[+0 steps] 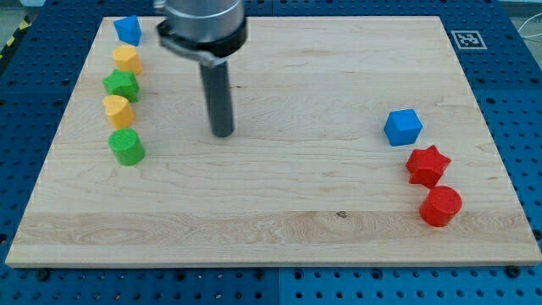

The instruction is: Move green circle above blue cube

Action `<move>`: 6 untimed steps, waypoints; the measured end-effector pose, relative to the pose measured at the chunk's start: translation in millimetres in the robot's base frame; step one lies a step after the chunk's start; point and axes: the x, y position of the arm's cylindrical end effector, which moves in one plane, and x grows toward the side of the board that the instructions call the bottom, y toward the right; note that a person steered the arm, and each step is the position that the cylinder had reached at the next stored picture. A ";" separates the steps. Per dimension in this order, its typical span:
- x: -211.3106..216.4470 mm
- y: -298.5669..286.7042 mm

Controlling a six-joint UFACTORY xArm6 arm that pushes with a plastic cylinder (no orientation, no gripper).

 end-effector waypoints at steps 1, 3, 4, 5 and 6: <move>42.1 -42.4; 64.0 -132.8; 37.0 -150.6; 15.1 -136.1; 23.4 -83.6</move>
